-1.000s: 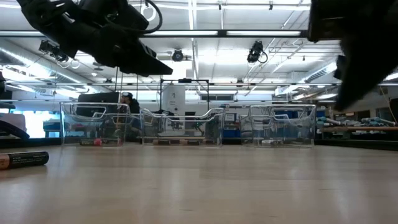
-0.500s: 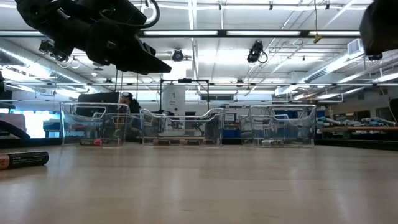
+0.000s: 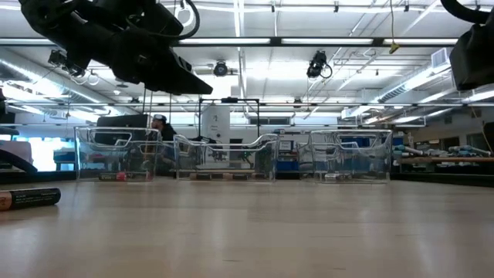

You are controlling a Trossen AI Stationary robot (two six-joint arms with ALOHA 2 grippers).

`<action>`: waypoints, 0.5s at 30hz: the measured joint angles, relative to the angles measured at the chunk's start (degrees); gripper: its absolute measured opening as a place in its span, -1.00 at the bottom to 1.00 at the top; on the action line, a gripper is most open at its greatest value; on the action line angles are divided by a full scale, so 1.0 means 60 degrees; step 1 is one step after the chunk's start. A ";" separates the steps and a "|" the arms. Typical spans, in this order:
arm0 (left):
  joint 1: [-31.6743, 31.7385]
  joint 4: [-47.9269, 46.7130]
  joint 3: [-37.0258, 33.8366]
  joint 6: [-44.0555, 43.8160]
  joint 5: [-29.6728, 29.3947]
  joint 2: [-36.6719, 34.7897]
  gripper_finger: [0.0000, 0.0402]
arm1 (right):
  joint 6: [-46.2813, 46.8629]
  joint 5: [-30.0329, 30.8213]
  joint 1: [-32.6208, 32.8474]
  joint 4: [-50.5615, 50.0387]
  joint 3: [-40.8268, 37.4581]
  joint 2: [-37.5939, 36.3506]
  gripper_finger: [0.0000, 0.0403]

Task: Sort batteries
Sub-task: Put the orange battery into the left transparent bin

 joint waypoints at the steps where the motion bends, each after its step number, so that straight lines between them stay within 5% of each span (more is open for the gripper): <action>1: 0.0000 0.0003 0.0000 -0.0050 -0.0011 0.0000 -0.94 | -0.0087 0.0017 0.0000 -0.0022 -0.0004 0.0000 -0.40; 5: 0.0000 0.0036 0.0000 -0.0425 -0.0009 0.0000 -0.94 | -0.0387 0.0041 -0.0027 -0.0059 -0.0009 0.0000 -0.70; 8: 0.0000 0.0338 -0.0143 -0.0708 -0.0008 0.0000 -0.94 | -0.0736 -0.0027 -0.0134 -0.0057 -0.0015 -0.0018 -0.71; 15: 0.0045 0.5708 -0.2067 -0.1760 0.0659 0.0321 -0.97 | -0.2556 0.0744 -0.0759 -0.0228 -0.0082 -0.0249 -0.71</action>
